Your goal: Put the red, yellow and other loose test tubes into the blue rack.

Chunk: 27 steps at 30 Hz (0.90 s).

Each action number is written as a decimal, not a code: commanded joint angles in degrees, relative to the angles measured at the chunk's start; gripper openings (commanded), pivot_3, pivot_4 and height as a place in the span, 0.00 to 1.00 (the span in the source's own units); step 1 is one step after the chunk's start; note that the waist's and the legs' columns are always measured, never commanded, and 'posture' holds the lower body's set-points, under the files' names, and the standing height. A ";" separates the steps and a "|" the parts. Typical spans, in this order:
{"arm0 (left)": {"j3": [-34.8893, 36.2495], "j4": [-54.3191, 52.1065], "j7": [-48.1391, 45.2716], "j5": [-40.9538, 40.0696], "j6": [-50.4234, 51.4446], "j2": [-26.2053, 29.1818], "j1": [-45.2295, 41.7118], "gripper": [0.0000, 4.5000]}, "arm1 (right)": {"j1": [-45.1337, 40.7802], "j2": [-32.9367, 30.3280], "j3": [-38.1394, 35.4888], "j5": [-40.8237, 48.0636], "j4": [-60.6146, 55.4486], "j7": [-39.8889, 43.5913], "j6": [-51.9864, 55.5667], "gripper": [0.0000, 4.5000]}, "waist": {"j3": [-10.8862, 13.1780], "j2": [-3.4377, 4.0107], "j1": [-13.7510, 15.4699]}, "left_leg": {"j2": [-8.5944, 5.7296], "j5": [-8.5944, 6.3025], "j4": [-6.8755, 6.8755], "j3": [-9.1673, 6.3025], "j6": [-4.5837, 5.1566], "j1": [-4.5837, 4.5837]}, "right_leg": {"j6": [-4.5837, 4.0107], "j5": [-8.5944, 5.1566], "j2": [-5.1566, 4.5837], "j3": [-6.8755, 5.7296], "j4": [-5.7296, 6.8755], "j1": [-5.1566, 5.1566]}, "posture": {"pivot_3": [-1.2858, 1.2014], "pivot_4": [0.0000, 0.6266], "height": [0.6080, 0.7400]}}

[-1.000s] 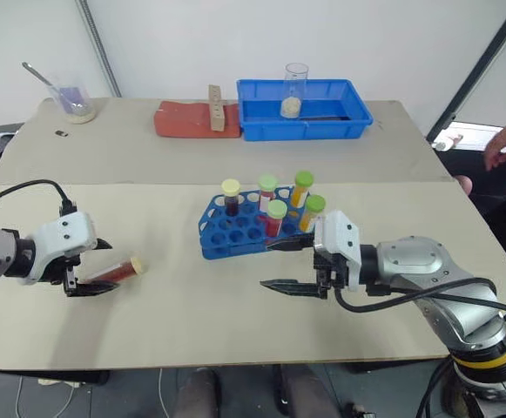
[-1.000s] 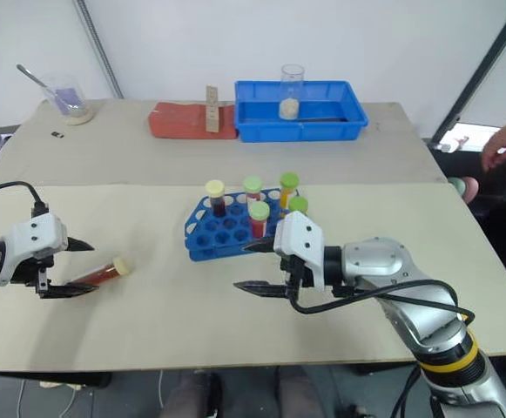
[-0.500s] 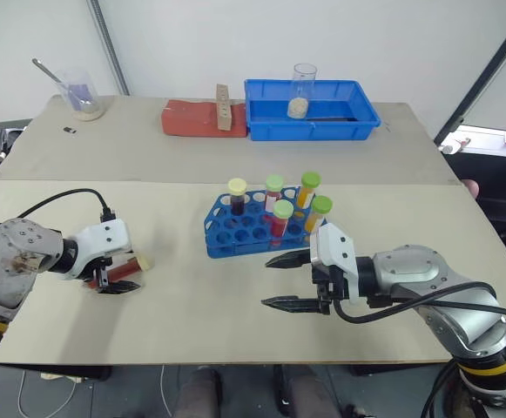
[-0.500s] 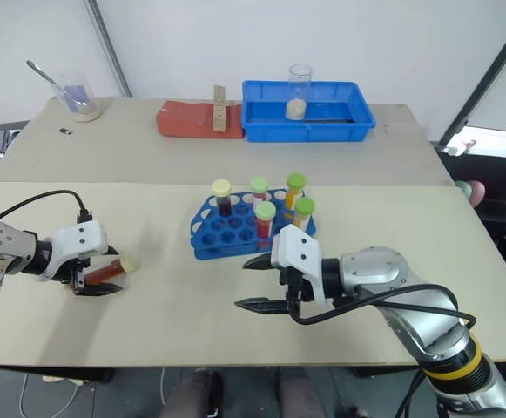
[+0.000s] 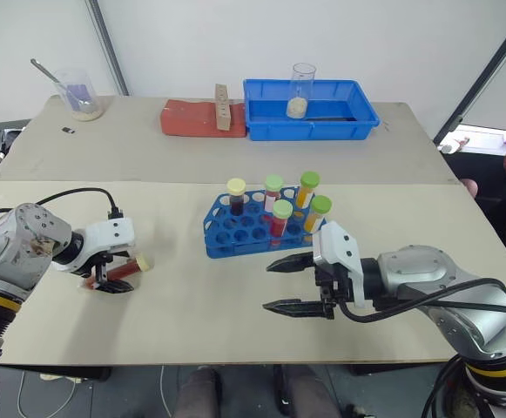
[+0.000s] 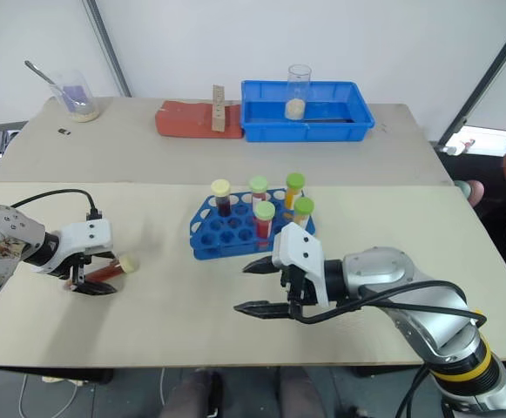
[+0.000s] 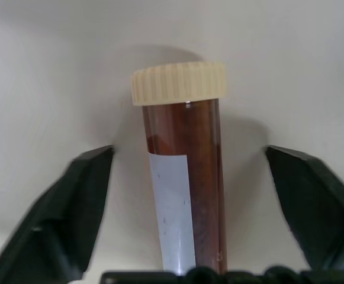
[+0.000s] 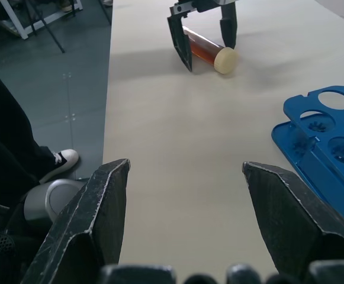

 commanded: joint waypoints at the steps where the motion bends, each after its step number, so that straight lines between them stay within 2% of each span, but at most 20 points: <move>1: 0.30 0.28 -0.46 1.14 -0.63 0.78 -0.93 0.52 | -1.31 -0.74 -1.66 1.05 -1.98 -0.27 0.34 0.76 | 0.00 0.00 0.01 | 0.00 0.00 0.01 0.00 0.00 0.00 | 0.01 0.00 0.00 0.00 0.01 0.00 | 0.52 0.24 1.00; 4: 0.35 1.12 -0.28 1.93 -2.14 0.82 -0.88 0.22 | -1.57 -1.16 -1.56 1.04 -1.88 -0.19 0.45 0.76 | 0.00 0.00 0.09 | 0.00 0.00 0.04 -0.01 0.00 0.01 | 0.01 0.01 0.00 0.00 0.01 0.03 | 0.52 0.24 1.00; 5: 0.48 1.38 -0.28 2.02 -2.72 0.80 -0.95 0.20 | -1.62 -1.29 -1.57 1.08 -1.87 -0.16 0.47 0.76 | 0.00 0.00 0.08 | 0.00 0.00 0.04 -0.01 0.00 0.01 | 0.01 0.01 0.00 0.00 0.01 0.03 | 0.52 0.24 1.00; 9: 4.84 0.01 -2.18 -4.51 -6.75 -2.06 -2.74 0.20 | -0.97 -2.69 -2.88 1.22 -2.27 0.24 -0.12 0.76 | 0.00 0.00 0.15 | 0.00 0.00 0.08 -0.01 0.00 0.00 | 0.02 0.02 0.00 0.00 0.02 0.04 | 0.52 0.24 1.00; 13: 11.14 -4.06 -2.43 -14.75 -2.13 -8.04 -5.07 0.20 | 1.62 -3.67 -5.26 -1.59 -2.98 0.14 -5.07 0.76 | 0.00 -0.01 0.71 | 0.00 0.00 0.40 -0.15 0.00 -0.22 | 0.11 0.06 0.00 -0.05 0.01 0.06 | 0.52 0.24 1.00; 17: 19.14 -10.26 6.34 -27.35 5.63 -20.22 -8.57 0.20 | 7.18 -4.95 -10.16 -1.89 -3.81 -0.69 -7.05 0.76 | 0.00 -0.02 0.85 | -0.08 0.00 0.69 -0.20 0.01 -0.48 | 0.78 0.46 -0.08 -0.02 -0.12 0.07 | 0.52 0.24 1.00; 21: 20.77 -13.29 14.57 -29.75 6.51 -27.90 -8.80 0.20 | 9.41 -6.44 -13.69 0.25 -4.19 -0.52 -5.83 0.76 | -0.03 -0.01 0.33 | -0.13 0.00 0.79 -0.16 0.01 -0.44 | 0.94 0.59 -0.10 0.08 -0.18 0.18 | 0.52 0.24 1.00; 27: 18.78 -12.98 22.45 -27.80 0.37 -37.08 -5.10 0.20 | 11.68 -8.08 -17.68 3.57 -5.57 -2.12 -3.00 0.76 | -0.03 -0.01 0.00 | -0.10 0.00 0.65 -0.25 0.01 -0.21 | 0.80 0.56 0.04 0.12 -0.07 0.24 | 0.52 0.24 1.00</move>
